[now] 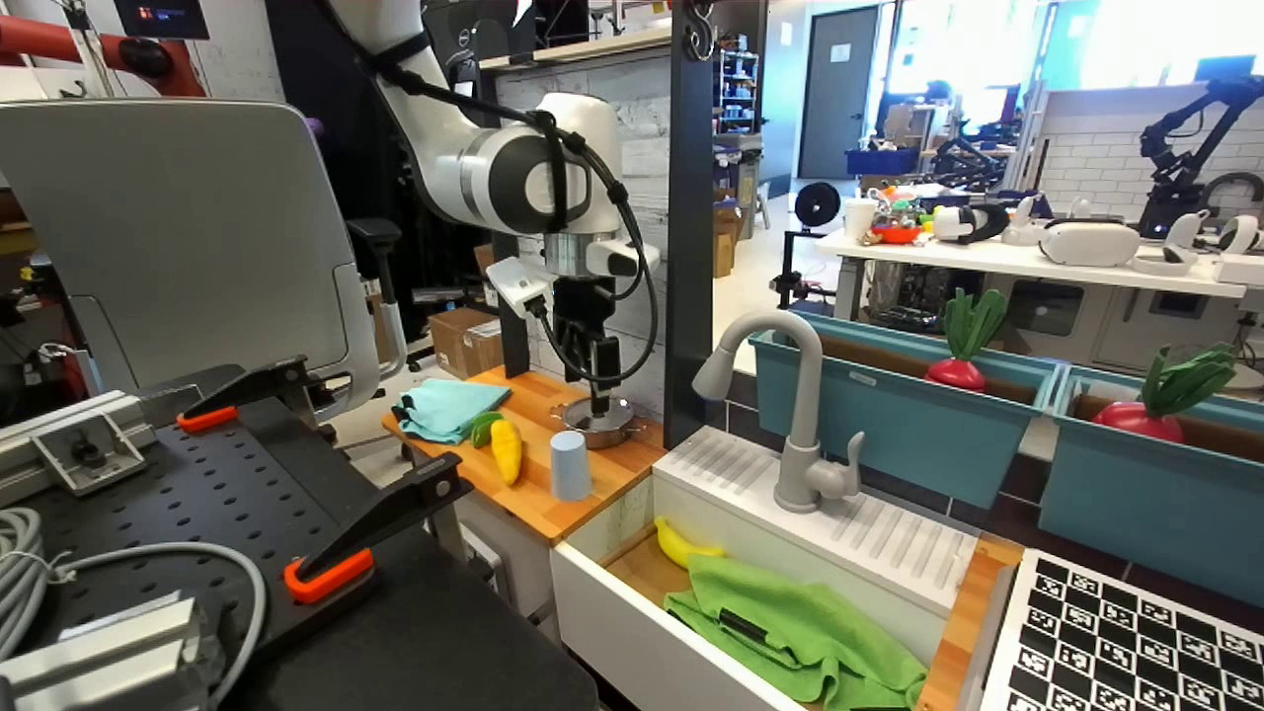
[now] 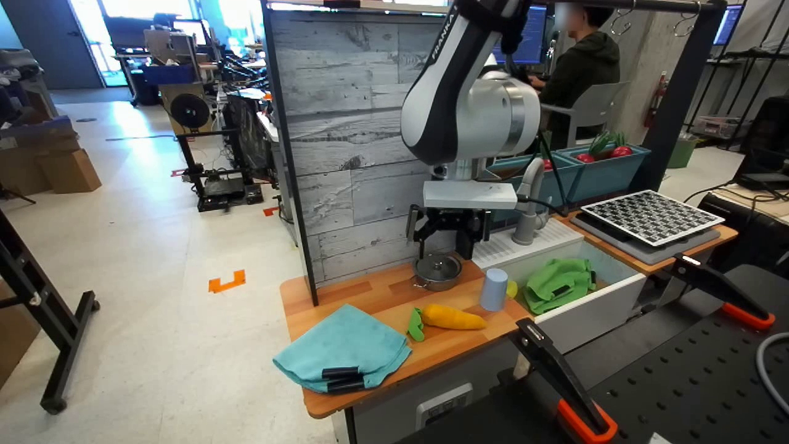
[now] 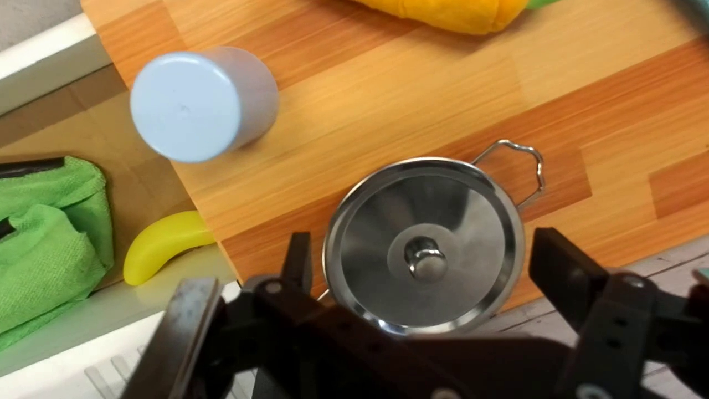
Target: Uncover the pot and put the lid on the counter
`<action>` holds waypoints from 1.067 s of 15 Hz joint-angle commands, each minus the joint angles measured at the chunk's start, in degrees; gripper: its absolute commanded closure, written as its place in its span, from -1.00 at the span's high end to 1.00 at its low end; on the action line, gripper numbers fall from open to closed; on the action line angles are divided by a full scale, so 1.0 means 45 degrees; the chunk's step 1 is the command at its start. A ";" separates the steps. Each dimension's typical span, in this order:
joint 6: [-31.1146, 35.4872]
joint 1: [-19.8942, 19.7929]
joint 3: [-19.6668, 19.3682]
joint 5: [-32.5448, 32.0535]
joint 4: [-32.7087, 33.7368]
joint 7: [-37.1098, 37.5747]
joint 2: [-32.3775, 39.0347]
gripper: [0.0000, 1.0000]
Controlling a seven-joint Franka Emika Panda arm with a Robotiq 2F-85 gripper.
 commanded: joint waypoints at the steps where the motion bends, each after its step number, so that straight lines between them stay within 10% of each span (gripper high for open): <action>1: -0.0598 0.0175 -0.0186 0.0148 0.1254 0.0283 0.0815 1.00; 4: -0.0825 0.0209 -0.0263 0.0129 0.1762 0.0473 0.1187 1.00; 5: -0.0896 0.0207 -0.0280 0.0106 0.1913 0.0480 0.1297 0.50; 16: -0.0672 0.0194 -0.0200 0.0106 0.1768 0.0385 0.1135 -0.98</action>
